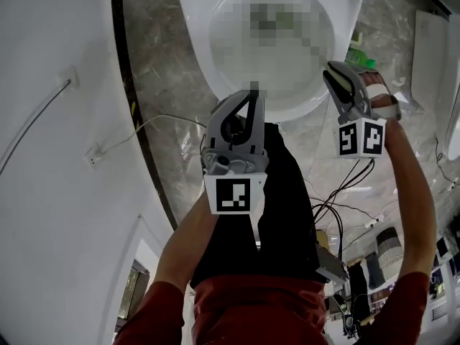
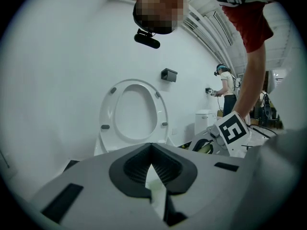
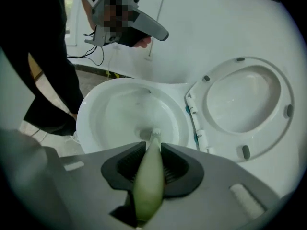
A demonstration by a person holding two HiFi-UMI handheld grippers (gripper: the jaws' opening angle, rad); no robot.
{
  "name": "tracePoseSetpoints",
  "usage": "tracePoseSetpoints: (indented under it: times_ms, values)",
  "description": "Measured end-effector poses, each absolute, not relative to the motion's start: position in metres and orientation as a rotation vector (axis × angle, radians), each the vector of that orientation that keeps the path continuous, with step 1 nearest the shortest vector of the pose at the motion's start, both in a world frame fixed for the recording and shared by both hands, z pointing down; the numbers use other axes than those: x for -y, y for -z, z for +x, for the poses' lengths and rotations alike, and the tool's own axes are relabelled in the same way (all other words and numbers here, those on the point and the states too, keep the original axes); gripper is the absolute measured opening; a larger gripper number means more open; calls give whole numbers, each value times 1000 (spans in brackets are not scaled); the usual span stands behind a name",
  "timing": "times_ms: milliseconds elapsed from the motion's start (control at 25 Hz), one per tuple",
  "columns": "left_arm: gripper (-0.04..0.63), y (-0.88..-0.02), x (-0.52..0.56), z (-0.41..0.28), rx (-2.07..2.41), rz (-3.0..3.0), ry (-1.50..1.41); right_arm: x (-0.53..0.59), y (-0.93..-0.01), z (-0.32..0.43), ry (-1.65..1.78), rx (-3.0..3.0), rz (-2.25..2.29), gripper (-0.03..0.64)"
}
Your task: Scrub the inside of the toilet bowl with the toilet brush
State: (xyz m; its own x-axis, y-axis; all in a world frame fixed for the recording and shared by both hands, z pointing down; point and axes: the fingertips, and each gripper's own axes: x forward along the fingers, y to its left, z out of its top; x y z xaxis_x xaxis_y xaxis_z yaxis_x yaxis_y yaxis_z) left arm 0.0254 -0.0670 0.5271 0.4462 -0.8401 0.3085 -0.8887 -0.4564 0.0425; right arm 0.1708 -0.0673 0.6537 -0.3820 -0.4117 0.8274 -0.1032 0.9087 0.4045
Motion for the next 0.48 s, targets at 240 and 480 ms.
tracePoseSetpoints:
  times_ms: [240,480]
  values:
    - [5,-518,67,13,1631,2424,-303,88,-648,169,554,1876,106,110]
    - [5,-510,66,-6,1725,2365,-280,108,-647,150,666,1808,-63,110]
